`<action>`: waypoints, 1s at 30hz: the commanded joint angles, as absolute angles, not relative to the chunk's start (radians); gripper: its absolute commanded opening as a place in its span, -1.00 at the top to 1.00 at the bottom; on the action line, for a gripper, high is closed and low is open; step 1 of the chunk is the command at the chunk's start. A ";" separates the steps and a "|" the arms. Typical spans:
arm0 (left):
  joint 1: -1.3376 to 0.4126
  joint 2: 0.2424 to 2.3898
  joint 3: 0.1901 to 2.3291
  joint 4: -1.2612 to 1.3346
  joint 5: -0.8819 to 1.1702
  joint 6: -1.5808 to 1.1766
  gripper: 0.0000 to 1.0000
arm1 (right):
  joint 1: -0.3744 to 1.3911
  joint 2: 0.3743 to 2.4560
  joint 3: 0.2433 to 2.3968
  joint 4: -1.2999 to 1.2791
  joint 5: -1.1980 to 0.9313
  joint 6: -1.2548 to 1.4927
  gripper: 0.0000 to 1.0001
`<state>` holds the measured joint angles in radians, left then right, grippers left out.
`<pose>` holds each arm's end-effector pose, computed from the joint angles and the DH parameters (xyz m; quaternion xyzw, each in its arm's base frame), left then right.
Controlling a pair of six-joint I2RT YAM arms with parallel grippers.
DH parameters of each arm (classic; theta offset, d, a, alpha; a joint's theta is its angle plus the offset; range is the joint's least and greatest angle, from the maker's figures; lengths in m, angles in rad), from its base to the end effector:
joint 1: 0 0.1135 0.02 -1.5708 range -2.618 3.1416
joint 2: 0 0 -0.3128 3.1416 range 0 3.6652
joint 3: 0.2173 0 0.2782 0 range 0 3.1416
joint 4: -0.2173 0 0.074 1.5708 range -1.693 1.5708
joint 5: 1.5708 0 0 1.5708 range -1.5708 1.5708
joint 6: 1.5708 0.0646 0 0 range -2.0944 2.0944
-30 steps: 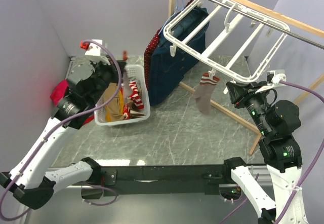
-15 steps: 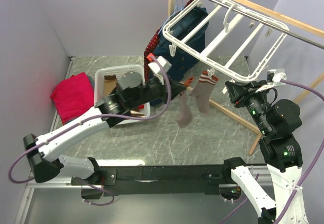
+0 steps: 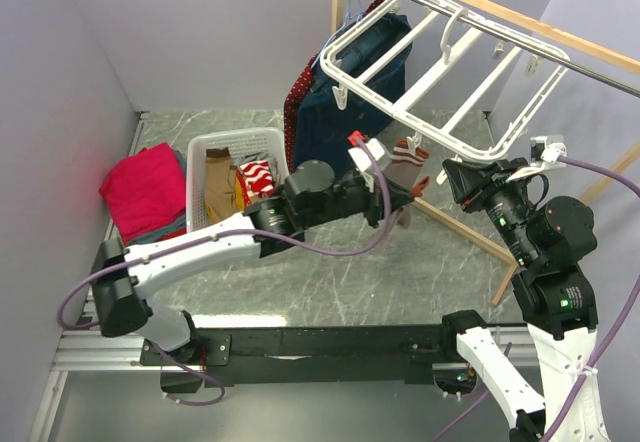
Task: Clip the socks to the hanger
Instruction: Clamp the sock onto the hanger.
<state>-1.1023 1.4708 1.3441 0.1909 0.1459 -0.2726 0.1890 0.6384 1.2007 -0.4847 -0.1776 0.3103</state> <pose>0.1738 -0.3642 0.4588 0.3236 0.6029 -0.5002 0.5306 0.0998 0.0307 0.5061 -0.0240 0.6792 0.2390 0.6936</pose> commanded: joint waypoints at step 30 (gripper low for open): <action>-1.154 1.595 1.494 0.311 0.078 -0.233 0.98 | 0.184 0.635 1.177 -0.463 -0.114 0.368 0.87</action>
<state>-1.1404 1.6169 1.4574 0.2684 0.1028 -0.2665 0.1890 0.6373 1.1831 -0.4633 -0.1646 0.3595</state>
